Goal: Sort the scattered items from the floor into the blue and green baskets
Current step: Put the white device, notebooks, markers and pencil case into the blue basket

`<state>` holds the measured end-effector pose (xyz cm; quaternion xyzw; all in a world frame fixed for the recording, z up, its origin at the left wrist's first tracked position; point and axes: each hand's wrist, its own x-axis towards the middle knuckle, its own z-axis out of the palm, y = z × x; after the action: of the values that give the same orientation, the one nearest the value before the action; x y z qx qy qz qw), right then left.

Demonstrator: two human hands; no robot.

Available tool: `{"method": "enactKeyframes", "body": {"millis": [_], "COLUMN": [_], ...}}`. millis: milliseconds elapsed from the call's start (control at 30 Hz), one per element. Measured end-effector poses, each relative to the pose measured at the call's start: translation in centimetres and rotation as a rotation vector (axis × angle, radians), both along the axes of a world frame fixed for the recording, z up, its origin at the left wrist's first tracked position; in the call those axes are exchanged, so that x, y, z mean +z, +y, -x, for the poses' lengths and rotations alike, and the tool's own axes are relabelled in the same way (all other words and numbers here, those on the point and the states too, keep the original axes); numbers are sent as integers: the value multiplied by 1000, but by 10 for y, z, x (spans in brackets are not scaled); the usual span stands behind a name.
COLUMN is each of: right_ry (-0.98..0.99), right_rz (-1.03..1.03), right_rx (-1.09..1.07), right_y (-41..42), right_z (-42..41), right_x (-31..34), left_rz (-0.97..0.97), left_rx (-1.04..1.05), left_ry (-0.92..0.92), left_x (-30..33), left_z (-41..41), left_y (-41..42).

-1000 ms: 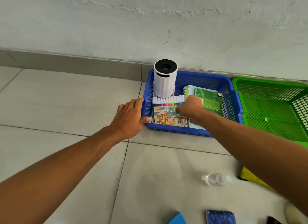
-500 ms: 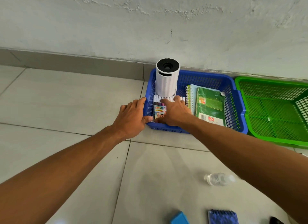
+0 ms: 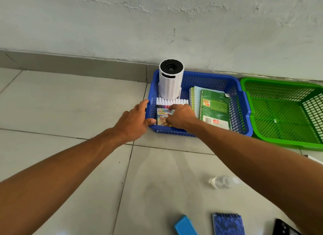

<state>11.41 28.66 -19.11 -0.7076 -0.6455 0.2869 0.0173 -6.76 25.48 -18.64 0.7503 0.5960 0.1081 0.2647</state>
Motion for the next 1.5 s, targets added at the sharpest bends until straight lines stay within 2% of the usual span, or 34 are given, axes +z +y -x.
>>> {"method": "enactKeyframes", "body": {"millis": [100, 167, 300, 400, 467, 567, 700, 900, 1067, 1133, 1233, 1267, 1333, 1400, 1500], "right_ry": [60, 102, 143, -44, -181, -258, -253, -296, -349, -303, -115, -63, -90, -153, -101], "right_rz": [0, 10, -35, -275, -450, -552, -519, -447, -502, -408, -161, -66, 70, 106, 54], "right_rx": [48, 50, 93, 282, 389, 485, 491, 356, 238, 92, -99, -142, -118, -77, -115], "right_y": [-1, -8, -26, -43, -54, -75, -113, -195, -224, -222, -210, -207, -204, -206, -207], "right_z": [-23, -38, -56, -67, -77, -93, -112, -142, -147, -142, -135, -132, -127, -123, -118], "right_x": [6, 7, 9, 13, 19, 27, 30, 27, 21, 15, -2, -6, -13, -21, -28], "left_rz": [-16, -71, -351, -452, -418, -385, -379, -401, -409, -410, -398, -397, -394, -386, -381], "left_rx": [-12, -45, -203, -270, -264, -344, -482, -510, -518, -522, -514, -511, -504, -510, -529], "left_ry": [62, 190, 414, 446, 422, 436, 490, 434, 397, 396, 399, 396, 388, 389, 357], "left_x": [5, 10, 12, 7, 6, -1, -12, -19, -20, -20, -19, -19, -19, -19, -17], "left_z": [-2, -3, -2, -1, -6, -15, -23, -23, -20, -20, -20, -20, -20, -18, -15], "left_y": [-2, -3, -7, -10, -12, -14, -16, -14, -12, -13, -13, -14, -13, -12, -9]}}
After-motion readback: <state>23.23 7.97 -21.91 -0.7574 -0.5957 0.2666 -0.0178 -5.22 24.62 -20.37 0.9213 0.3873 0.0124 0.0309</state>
